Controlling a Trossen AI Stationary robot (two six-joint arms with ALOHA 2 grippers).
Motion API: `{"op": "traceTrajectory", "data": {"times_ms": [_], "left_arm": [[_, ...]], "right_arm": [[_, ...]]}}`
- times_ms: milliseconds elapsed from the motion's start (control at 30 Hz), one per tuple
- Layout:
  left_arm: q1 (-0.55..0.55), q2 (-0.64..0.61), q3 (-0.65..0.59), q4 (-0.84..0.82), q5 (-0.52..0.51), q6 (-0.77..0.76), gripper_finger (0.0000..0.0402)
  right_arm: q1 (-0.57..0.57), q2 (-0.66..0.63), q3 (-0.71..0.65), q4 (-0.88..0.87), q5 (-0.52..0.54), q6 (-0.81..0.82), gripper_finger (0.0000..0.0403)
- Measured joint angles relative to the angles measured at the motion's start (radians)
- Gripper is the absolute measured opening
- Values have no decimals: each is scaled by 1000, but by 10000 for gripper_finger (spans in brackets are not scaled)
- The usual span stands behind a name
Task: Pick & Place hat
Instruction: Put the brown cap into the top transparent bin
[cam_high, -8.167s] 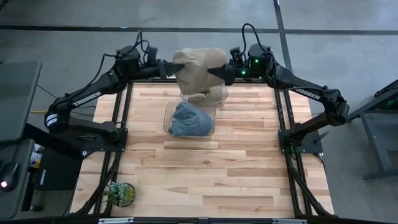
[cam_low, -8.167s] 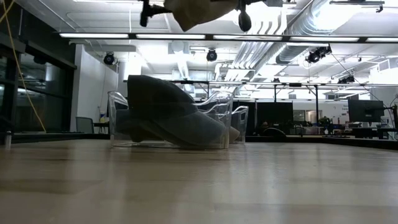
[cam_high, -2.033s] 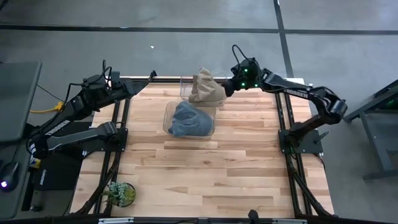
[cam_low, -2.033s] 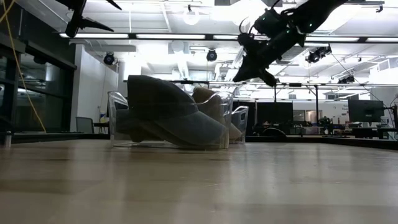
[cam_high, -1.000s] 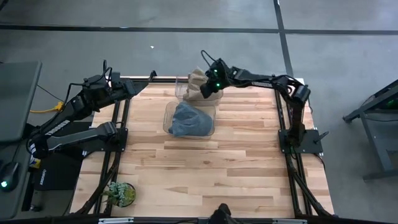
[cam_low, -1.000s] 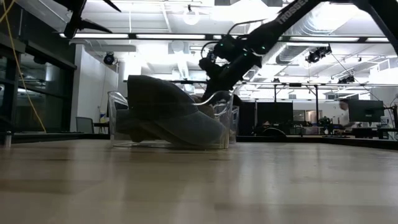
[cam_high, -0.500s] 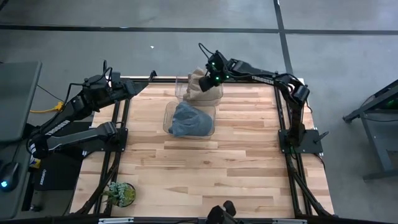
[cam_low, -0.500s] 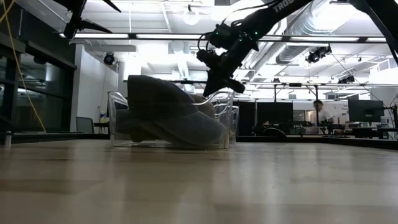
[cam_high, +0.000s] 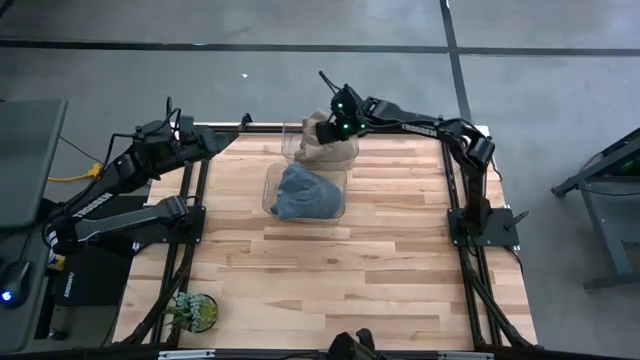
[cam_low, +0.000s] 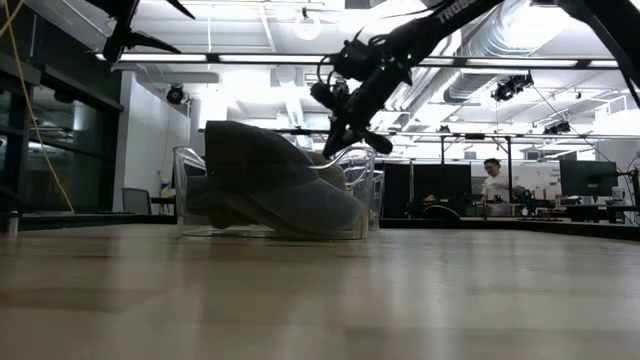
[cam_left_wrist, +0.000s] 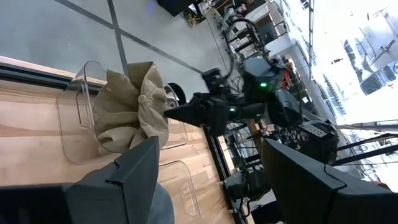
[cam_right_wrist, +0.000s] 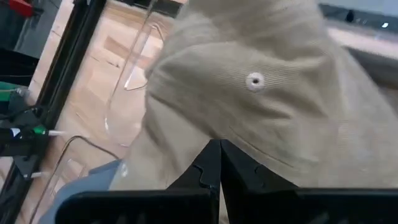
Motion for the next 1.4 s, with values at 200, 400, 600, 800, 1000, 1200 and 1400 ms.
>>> {"op": "traceTrajectory", "data": {"times_ms": [200, 400, 600, 800, 1000, 1200, 1400], "left_arm": [[0, 0, 0, 0, 25, 0, 261], [0, 0, 0, 0, 48, 0, 261], [0, 0, 0, 1, 54, -8, 261], [0, 0, 0, 3, 54, -12, 261], [0, 45, 0, 66, 76, -35, 261], [0, 206, 0, 181, 105, -42, 261], [0, 383, 0, 281, 105, -72, 261]], "right_arm": [[4, 77, 0, -4, -58, 44, 0], [10, 85, 1, 2, -61, 44, 0], [12, 70, 47, 1, -76, 21, 0], [14, 69, 125, -64, -82, -21, 0], [23, 66, 247, -211, -47, -133, 0], [20, -16, 337, -377, 63, -258, 0], [-23, -220, 233, -425, 135, -332, 0]]}}
